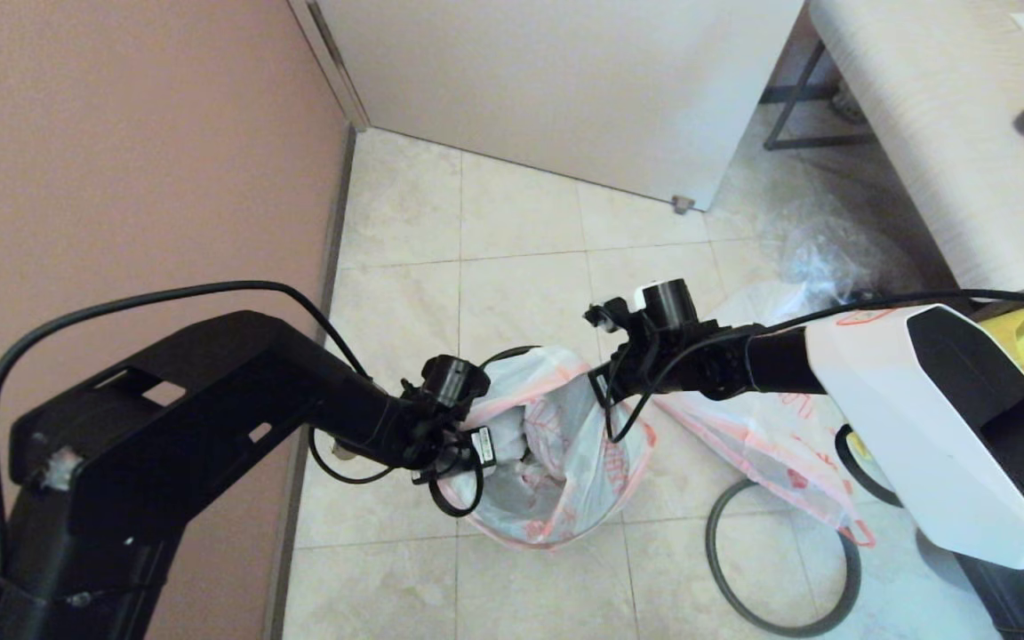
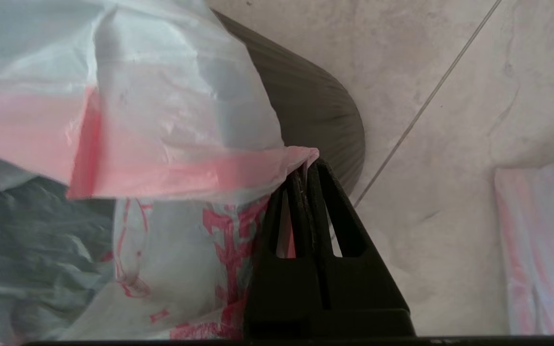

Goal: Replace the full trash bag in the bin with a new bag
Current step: Put the new garbage bag on the trash can

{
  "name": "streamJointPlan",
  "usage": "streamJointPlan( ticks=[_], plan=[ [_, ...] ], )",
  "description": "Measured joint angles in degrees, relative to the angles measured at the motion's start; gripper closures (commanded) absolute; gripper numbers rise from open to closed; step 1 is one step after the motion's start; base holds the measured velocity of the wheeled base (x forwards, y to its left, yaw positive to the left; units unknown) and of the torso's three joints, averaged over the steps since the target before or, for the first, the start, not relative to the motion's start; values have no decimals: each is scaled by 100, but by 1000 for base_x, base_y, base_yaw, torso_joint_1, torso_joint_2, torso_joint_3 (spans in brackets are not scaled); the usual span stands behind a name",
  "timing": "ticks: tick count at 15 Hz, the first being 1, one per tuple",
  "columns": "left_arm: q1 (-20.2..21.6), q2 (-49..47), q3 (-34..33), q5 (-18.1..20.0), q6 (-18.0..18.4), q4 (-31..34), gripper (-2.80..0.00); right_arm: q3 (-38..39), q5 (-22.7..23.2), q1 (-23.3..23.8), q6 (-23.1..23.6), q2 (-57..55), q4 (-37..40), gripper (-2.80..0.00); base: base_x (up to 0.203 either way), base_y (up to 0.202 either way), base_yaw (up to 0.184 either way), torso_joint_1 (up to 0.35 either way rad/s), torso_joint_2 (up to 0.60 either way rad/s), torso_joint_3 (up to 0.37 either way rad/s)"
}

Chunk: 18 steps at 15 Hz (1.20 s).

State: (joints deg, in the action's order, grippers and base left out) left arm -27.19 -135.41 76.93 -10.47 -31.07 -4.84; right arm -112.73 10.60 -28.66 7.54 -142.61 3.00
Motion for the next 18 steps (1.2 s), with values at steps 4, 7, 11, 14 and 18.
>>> streamJointPlan(
  ticks=[4,7,11,14,18],
  plan=[
    [-40,-6,11,8,3,-52,0,-25,-101,129,302,-284,-61,0,0,0,0,0,0,0],
    [-53,-28,12,24,3,-80,0,-24,-100,291,-18,-371,-25,0,0,0,0,0,0,0],
    [-51,-39,3,16,7,-61,0,23,-71,311,-508,-102,110,0,0,0,0,0,0,0],
    [-60,-43,3,21,7,-52,0,18,-3,234,-677,354,722,0,0,0,0,0,0,0],
    [-78,-34,10,24,-4,-58,0,8,-85,290,-289,487,829,0,0,0,0,0,0,0]
  ],
)
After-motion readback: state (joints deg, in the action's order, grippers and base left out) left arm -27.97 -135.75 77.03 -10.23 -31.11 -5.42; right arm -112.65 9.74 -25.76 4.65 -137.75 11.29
